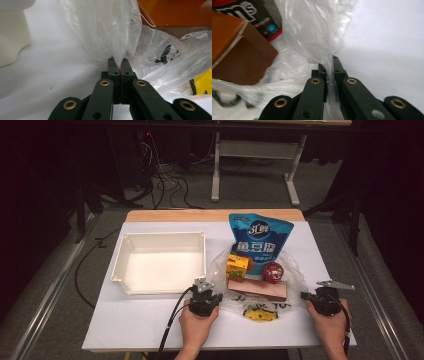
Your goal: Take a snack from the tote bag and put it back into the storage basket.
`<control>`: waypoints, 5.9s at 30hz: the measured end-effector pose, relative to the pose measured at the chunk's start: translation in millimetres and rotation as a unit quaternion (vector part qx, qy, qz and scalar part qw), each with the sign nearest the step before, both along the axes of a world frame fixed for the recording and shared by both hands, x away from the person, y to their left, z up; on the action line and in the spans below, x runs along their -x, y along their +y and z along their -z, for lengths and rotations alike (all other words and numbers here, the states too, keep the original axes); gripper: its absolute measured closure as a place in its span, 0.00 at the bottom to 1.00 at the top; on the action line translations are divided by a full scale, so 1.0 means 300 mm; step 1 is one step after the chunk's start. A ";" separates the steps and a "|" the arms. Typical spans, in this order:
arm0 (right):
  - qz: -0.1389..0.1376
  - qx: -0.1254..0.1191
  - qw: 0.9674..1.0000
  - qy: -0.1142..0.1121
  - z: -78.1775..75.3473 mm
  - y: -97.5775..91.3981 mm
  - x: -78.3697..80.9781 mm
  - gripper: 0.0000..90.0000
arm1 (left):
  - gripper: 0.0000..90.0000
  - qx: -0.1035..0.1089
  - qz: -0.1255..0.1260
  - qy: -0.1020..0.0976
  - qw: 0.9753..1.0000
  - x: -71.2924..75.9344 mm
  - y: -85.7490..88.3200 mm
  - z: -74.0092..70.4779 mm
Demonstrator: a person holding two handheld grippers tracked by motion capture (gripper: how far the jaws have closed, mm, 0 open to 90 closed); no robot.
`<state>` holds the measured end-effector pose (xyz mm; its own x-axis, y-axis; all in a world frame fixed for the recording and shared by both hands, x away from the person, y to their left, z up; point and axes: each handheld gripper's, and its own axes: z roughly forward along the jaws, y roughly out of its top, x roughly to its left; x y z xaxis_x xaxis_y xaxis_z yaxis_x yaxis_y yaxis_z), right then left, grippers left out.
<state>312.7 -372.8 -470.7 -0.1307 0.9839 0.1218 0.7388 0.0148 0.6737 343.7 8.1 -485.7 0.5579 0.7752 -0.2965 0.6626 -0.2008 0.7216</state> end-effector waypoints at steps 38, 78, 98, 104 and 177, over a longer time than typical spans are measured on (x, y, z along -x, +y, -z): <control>-0.082 0.016 0.991 -0.104 -0.164 0.121 -0.164 0.43 | 0.71 -0.021 -0.043 -0.075 0.996 -0.107 -0.064 -0.162; -0.036 -0.014 0.996 -0.074 -0.106 0.050 0.042 0.77 | 0.83 -0.003 0.046 -0.006 0.999 -0.036 -0.004 -0.037; -0.048 -0.019 0.993 -0.109 -0.141 0.003 0.109 0.73 | 0.86 0.013 0.031 -0.032 0.999 0.009 0.080 -0.071; -0.057 -0.027 0.987 -0.149 -0.207 0.017 0.143 0.71 | 0.80 0.041 0.018 -0.063 0.997 0.025 0.124 -0.158; -0.108 -0.048 0.974 -0.194 -0.241 0.183 -0.033 0.50 | 0.48 0.077 0.021 -0.150 0.985 -0.314 -0.131 -0.364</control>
<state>322.5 -317.9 -398.5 -0.3876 0.9151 0.1111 0.4147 0.0654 0.9076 437.7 -31.2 -376.5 0.6694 0.7079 -0.2254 0.4082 -0.0970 0.9077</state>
